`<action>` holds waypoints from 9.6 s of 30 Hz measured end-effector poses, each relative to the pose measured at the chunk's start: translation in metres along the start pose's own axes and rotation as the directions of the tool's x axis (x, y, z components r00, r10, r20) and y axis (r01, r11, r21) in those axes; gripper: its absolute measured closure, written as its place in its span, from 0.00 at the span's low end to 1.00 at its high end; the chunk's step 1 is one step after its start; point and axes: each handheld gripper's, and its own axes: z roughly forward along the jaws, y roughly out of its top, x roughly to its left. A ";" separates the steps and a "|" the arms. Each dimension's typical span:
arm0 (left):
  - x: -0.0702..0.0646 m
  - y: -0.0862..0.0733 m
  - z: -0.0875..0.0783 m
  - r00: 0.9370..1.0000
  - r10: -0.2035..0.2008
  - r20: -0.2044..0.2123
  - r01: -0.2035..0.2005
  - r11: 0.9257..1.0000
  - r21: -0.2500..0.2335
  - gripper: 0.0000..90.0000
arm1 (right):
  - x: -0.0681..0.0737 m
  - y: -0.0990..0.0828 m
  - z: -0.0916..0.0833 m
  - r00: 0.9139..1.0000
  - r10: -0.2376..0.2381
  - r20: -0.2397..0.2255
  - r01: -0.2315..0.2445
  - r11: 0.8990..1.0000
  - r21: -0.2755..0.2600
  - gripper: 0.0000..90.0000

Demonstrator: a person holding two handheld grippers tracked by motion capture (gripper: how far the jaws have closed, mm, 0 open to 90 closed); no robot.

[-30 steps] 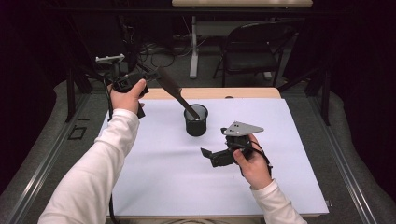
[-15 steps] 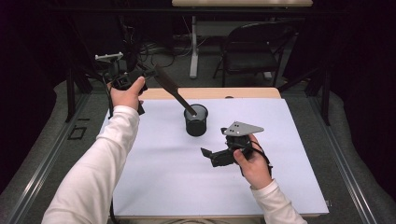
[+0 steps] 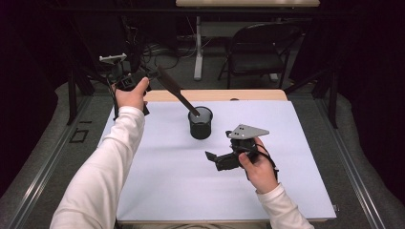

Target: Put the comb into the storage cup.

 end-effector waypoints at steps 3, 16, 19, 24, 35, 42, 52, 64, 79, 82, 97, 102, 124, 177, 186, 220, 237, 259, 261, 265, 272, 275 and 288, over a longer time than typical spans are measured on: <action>0.000 -0.001 0.002 1.000 0.003 -0.005 -0.003 1.000 0.000 0.95 | 0.000 0.000 0.000 1.000 0.000 0.001 0.000 1.000 0.001 0.00; -0.002 -0.006 0.015 1.000 0.012 -0.028 -0.012 1.000 0.011 0.94 | 0.000 0.000 0.000 1.000 -0.003 0.001 0.003 1.000 0.003 0.01; -0.003 -0.008 0.018 0.999 0.011 -0.030 -0.010 1.000 0.010 0.94 | 0.000 0.000 0.000 1.000 -0.004 0.001 0.004 1.000 0.003 0.01; -0.004 -0.010 0.023 0.999 0.017 -0.035 -0.017 1.000 0.017 0.94 | 0.000 0.000 0.000 1.000 -0.005 0.000 0.005 1.000 0.003 0.01; -0.007 -0.017 0.030 0.999 0.029 -0.043 -0.028 0.999 0.026 0.94 | 0.000 0.000 0.000 1.000 -0.006 0.001 0.006 1.000 0.004 0.01; -0.006 -0.021 0.035 0.999 0.029 -0.046 -0.028 0.999 0.030 0.94 | 0.001 0.000 0.000 1.000 -0.006 0.000 0.006 1.000 0.004 0.01; -0.003 -0.026 0.041 0.998 0.033 -0.050 -0.031 0.999 0.043 0.94 | 0.000 0.000 0.000 1.000 -0.007 0.000 0.007 1.000 0.003 0.01; 0.004 -0.033 0.051 0.998 0.029 -0.060 -0.025 0.998 0.063 0.94 | -0.005 0.001 -0.004 1.000 0.000 0.008 0.000 1.000 -0.010 0.02; 0.009 -0.042 0.062 0.997 0.026 -0.071 -0.021 0.997 0.080 0.94 | -0.013 0.002 -0.008 1.000 0.017 0.024 -0.017 1.000 -0.021 0.02; 0.011 -0.043 0.062 0.997 0.024 -0.073 -0.019 0.997 0.078 0.94 | -0.014 0.002 -0.009 0.999 0.026 0.026 -0.025 0.999 -0.027 0.02; 0.015 -0.049 0.065 0.997 0.029 -0.074 -0.021 0.995 0.095 0.94 | -0.020 0.002 -0.014 0.998 0.035 0.045 -0.033 0.999 -0.035 0.02; 0.016 -0.052 0.066 0.997 0.023 -0.073 -0.016 0.995 0.097 0.94 | -0.020 0.002 -0.015 0.998 0.035 0.047 -0.034 0.999 -0.036 0.03; 0.020 -0.060 0.070 0.997 0.041 -0.068 -0.033 0.992 0.118 0.94 | -0.020 0.001 -0.014 0.998 0.031 0.049 -0.029 0.999 -0.032 0.03; 0.031 -0.063 0.067 0.997 0.022 -0.081 -0.015 0.996 0.093 0.86 | -0.020 0.000 -0.013 0.999 0.024 0.049 -0.022 0.999 -0.024 0.04; 0.030 -0.061 0.065 0.996 0.034 -0.084 -0.028 0.997 0.076 0.78 | -0.020 0.000 -0.013 0.998 0.026 0.051 -0.025 0.999 -0.022 0.04; 0.037 -0.051 0.052 0.984 0.103 -0.144 -0.104 0.995 0.001 0.33 | -0.022 -0.001 -0.013 0.998 0.030 0.057 -0.029 0.999 -0.019 0.05; 0.038 -0.043 0.033 0.971 0.171 -0.166 -0.172 0.985 0.009 0.26 | -0.022 -0.002 -0.013 0.998 0.025 0.060 -0.024 1.000 -0.011 0.05; 0.022 -0.045 0.015 0.951 0.292 -0.105 -0.287 0.956 0.062 0.28 | -0.022 -0.002 -0.013 0.998 0.022 0.063 -0.021 1.000 -0.012 0.06; 0.020 -0.045 0.013 0.948 0.305 -0.092 -0.300 0.952 0.062 0.28 | -0.022 -0.002 -0.013 0.998 0.021 0.063 -0.020 1.000 -0.010 0.06; 0.016 -0.043 0.006 0.943 0.324 -0.075 -0.318 0.945 0.081 0.28 | -0.022 -0.002 -0.013 0.998 0.021 0.064 -0.021 1.000 -0.006 0.06; 0.014 -0.044 -0.004 0.944 0.327 -0.056 -0.320 0.942 0.097 0.26 | -0.022 -0.002 -0.013 0.998 0.022 0.064 -0.022 1.000 -0.006 0.06; 0.013 -0.046 -0.007 0.941 0.335 -0.042 -0.330 0.939 0.099 0.26 | -0.021 -0.002 -0.013 0.998 0.019 0.064 -0.019 1.000 -0.005 0.06; 0.004 -0.054 -0.021 0.931 0.366 -0.011 -0.363 0.925 0.114 0.18 | -0.022 -0.003 -0.013 0.998 0.020 0.064 -0.020 1.000 -0.005 0.06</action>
